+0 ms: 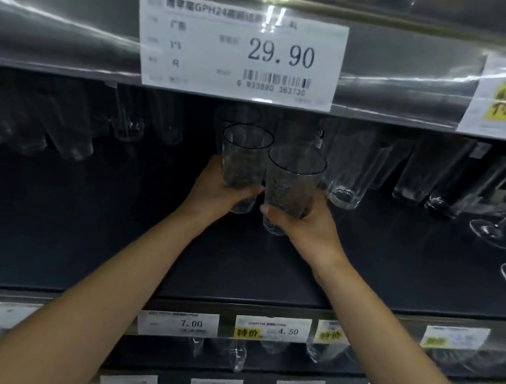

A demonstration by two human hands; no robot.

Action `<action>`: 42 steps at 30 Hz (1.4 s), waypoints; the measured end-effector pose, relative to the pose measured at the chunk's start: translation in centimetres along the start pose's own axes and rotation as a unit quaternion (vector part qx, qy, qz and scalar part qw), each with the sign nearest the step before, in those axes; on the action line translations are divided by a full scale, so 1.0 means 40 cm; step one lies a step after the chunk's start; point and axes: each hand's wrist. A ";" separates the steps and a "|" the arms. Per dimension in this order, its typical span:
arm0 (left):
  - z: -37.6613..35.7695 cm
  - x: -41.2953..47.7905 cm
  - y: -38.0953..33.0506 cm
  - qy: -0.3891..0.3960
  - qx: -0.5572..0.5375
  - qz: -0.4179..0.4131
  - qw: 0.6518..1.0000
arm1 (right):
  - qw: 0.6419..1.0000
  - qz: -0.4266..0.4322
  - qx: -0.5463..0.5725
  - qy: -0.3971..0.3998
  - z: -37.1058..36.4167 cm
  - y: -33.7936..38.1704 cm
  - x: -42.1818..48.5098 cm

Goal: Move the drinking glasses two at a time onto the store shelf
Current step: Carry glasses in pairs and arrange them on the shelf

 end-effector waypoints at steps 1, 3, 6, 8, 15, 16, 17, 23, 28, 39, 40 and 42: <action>0.003 0.002 -0.002 0.004 0.009 -0.001 1.000 | 1.000 -0.002 0.002 0.000 0.001 -0.002 0.002; 0.011 0.003 -0.006 0.009 0.033 0.000 0.999 | 1.000 0.000 0.000 0.000 0.002 -0.002 0.004; 0.028 -0.007 -0.011 0.014 0.067 0.000 0.998 | 1.000 0.005 -0.009 0.000 0.002 0.003 -0.002; 0.048 -0.026 -0.014 0.018 0.076 0.000 0.997 | 1.000 0.008 -0.008 -0.003 -0.002 0.011 -0.013; 0.178 -0.136 -0.046 -0.020 0.069 -0.008 0.997 | 0.999 0.030 0.003 0.024 -0.063 0.073 -0.069; 0.204 -0.155 -0.053 -0.027 0.066 -0.011 0.997 | 0.999 0.033 0.010 0.028 -0.079 0.087 -0.079; 0.231 -0.173 -0.058 -0.033 0.063 -0.014 0.997 | 0.999 0.035 0.014 0.034 -0.098 0.101 -0.090; 0.415 -0.269 -0.063 -0.061 0.087 -0.024 0.994 | 0.997 0.036 0.036 0.049 -0.238 0.185 -0.171; 0.574 -0.325 -0.044 -0.072 0.098 -0.025 0.992 | 0.998 0.028 0.046 0.044 -0.367 0.243 -0.241; 0.871 -0.397 0.029 -0.082 0.100 0.009 0.992 | 0.998 0.010 0.052 0.024 -0.606 0.346 -0.341; 0.892 -0.400 0.037 -0.080 0.103 0.011 0.991 | 0.998 0.008 0.051 0.020 -0.623 0.353 -0.344; 0.930 -0.407 0.048 -0.075 0.112 0.014 0.991 | 0.999 0.007 0.050 0.014 -0.656 0.366 -0.349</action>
Point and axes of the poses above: each hand's wrist, its own x-axis towards the middle knuckle, its own z-axis out of the back of the hand, y = z × x, and after that the axes turned 3 degrees about -x, right-handed
